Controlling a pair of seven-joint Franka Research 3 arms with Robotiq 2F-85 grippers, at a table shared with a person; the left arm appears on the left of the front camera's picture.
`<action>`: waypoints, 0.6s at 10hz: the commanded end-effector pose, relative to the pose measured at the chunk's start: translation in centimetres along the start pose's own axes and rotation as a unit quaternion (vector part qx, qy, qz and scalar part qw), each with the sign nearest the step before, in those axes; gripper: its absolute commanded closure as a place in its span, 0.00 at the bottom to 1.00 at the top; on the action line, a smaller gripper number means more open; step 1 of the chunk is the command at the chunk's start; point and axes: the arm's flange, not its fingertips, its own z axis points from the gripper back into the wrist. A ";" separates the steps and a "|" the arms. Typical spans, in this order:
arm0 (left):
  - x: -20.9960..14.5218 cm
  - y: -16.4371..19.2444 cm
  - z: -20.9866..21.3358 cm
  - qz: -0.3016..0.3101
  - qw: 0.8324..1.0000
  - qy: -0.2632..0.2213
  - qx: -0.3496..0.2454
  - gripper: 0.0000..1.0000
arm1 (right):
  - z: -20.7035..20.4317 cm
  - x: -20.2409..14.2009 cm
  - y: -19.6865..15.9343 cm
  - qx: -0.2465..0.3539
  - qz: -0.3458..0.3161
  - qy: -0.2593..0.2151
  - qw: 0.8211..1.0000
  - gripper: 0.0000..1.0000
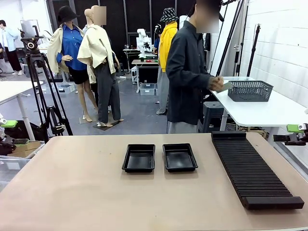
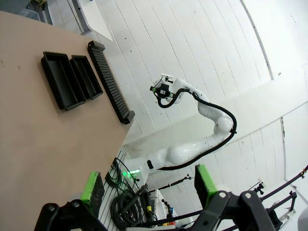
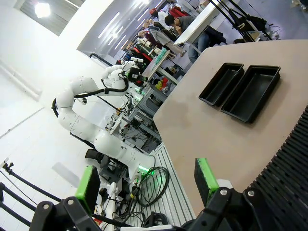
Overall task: Inspect and transfer BCBs to ESD trays.
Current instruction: Pick up the Blank PCB from the PCB Rack and place it in the left ESD tray.
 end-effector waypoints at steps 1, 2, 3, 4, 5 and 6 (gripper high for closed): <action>-0.2 0.0 0.1 0.000 1.000 -0.001 0.004 0.00 | 0.0 0.0 0.0 0.001 0.001 0.000 1.000 0.00; -0.2 0.0 0.1 0.000 1.000 -0.001 0.004 0.00 | 0.0 0.0 0.0 0.001 0.001 0.000 1.000 0.00; -0.2 0.0 0.1 0.000 1.000 -0.001 0.004 0.00 | 0.0 0.0 0.0 0.001 0.001 0.000 1.000 0.00; -0.2 0.0 0.1 0.000 1.000 -0.001 0.004 0.00 | 0.0 0.0 0.0 0.001 0.001 0.000 1.000 0.00; -0.2 0.0 0.1 0.000 1.000 -0.001 0.004 0.00 | 0.0 0.0 0.0 0.001 0.001 0.000 1.000 0.00; -0.2 0.0 0.1 0.000 1.000 -0.001 0.004 0.00 | 0.0 0.0 0.0 0.001 0.001 0.000 1.000 0.00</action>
